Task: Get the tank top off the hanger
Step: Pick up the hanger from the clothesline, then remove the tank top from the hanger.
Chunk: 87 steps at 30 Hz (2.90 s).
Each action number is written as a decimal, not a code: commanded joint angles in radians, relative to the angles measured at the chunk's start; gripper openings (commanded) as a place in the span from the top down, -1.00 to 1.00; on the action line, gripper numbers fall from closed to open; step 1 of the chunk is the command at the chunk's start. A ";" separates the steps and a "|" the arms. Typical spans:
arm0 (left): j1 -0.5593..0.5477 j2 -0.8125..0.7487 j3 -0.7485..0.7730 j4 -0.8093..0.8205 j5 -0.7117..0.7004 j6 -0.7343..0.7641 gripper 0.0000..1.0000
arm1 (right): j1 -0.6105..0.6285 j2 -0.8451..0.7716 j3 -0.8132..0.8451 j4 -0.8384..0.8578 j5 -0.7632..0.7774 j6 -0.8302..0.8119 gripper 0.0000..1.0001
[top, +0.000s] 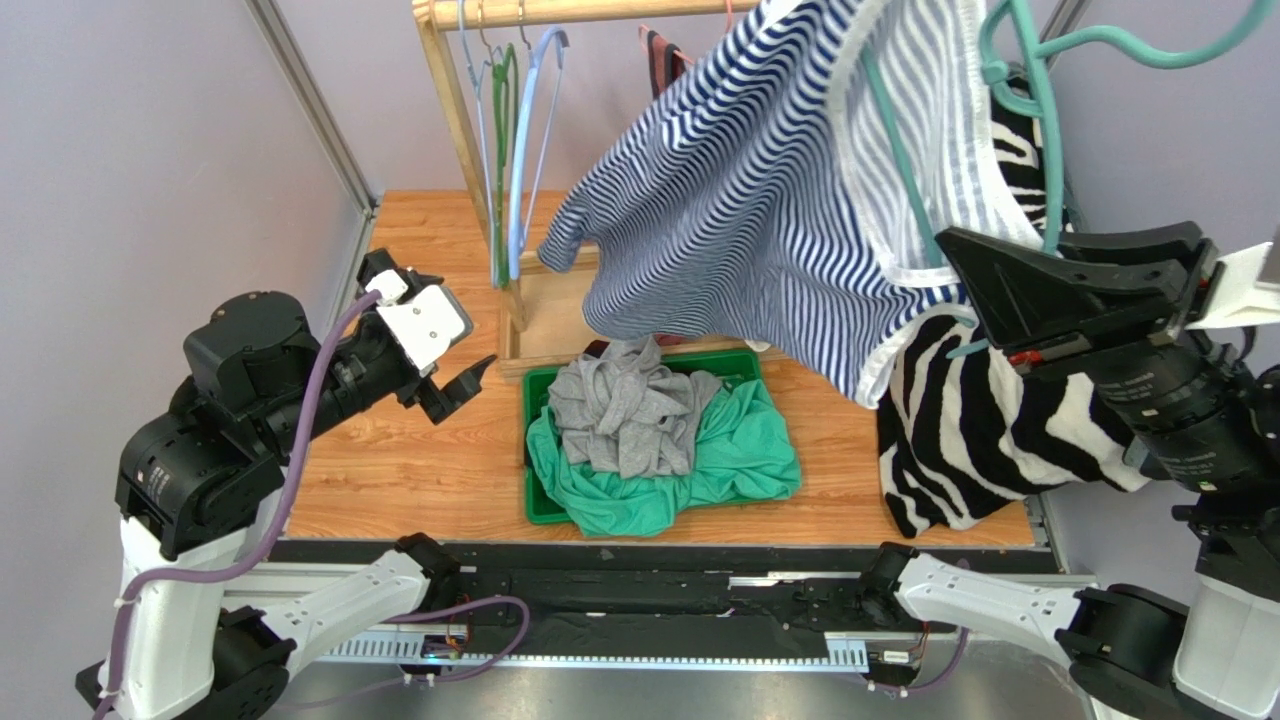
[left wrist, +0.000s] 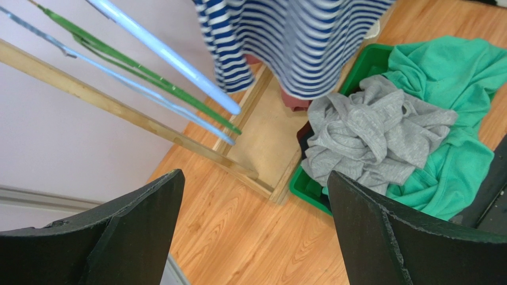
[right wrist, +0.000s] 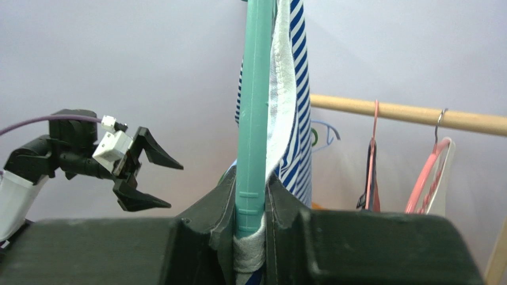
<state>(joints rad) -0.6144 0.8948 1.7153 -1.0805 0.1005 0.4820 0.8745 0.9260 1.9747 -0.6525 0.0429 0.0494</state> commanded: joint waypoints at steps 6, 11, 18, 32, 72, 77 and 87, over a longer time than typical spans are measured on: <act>0.002 -0.045 0.072 -0.009 0.174 0.065 -0.98 | 0.006 0.063 -0.011 -0.067 -0.060 -0.085 1.00; 0.002 -0.077 0.104 0.010 0.221 0.096 -0.98 | 0.004 0.025 -0.146 -0.081 -0.081 -0.069 1.00; 0.002 -0.048 0.153 0.025 0.269 0.061 -0.98 | 0.004 0.025 -0.160 -0.079 -0.110 -0.079 1.00; 0.022 -0.005 0.274 0.030 0.373 0.044 -0.98 | 0.004 0.157 -0.108 -0.268 -0.306 -0.094 1.00; 0.022 0.096 0.067 -0.078 0.648 0.136 -0.46 | 0.178 0.231 -0.165 -0.472 -0.466 -0.217 1.00; 0.022 0.115 0.083 -0.045 0.642 0.112 -0.49 | 0.181 0.229 -0.163 -0.470 -0.468 -0.223 1.00; 0.022 0.122 0.018 -0.090 0.705 0.087 -0.49 | 0.187 0.235 -0.123 -0.452 -0.462 -0.250 1.00</act>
<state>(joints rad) -0.5945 1.0111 1.7451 -1.1648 0.7570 0.5888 1.0557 1.1763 1.7870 -1.1648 -0.4034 -0.1711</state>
